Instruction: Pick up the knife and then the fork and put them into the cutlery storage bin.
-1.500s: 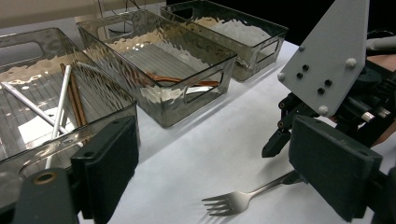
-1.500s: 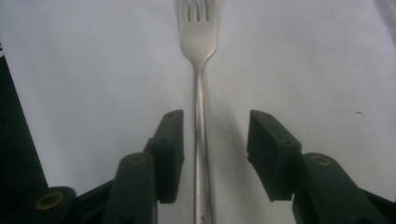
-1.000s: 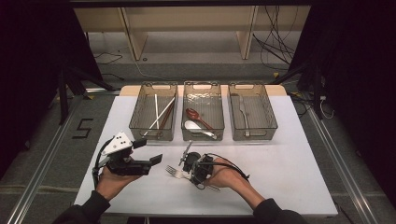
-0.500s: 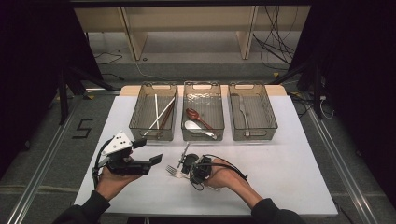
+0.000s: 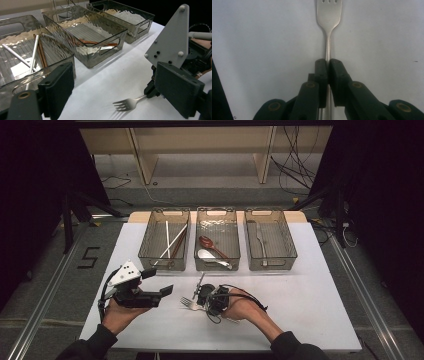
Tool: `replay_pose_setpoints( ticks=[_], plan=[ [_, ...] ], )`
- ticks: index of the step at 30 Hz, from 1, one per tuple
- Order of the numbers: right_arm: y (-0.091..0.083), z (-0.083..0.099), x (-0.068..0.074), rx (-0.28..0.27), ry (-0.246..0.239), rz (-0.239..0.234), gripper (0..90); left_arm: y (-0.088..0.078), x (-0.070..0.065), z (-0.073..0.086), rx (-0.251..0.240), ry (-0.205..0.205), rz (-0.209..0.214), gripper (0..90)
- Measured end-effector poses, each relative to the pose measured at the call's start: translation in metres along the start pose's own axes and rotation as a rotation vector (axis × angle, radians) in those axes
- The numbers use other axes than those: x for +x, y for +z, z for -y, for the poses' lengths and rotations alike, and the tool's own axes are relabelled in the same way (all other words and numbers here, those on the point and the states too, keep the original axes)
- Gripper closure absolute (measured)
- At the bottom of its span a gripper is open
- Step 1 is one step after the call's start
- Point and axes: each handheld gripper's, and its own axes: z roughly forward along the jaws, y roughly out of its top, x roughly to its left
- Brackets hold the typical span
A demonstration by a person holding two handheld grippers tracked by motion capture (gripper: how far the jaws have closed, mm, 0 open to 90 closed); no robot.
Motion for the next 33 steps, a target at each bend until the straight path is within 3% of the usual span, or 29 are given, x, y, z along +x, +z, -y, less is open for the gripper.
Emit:
replay_pose_setpoints(
  ticks=[8,21,33],
  plan=[
    [-0.007,0.003,-0.002,-0.025,0.004,0.001,85.1,0.000,0.000,0.000,0.000,0.000,-0.001,15.8],
    [-0.022,0.011,-0.011,-0.081,0.056,0.008,85.2,0.000,-0.001,0.000,-0.001,0.000,0.000,15.8],
    [-0.038,0.027,-0.030,-0.171,0.112,0.018,85.2,0.002,0.000,0.000,0.008,-0.005,-0.002,15.8]
  ],
)
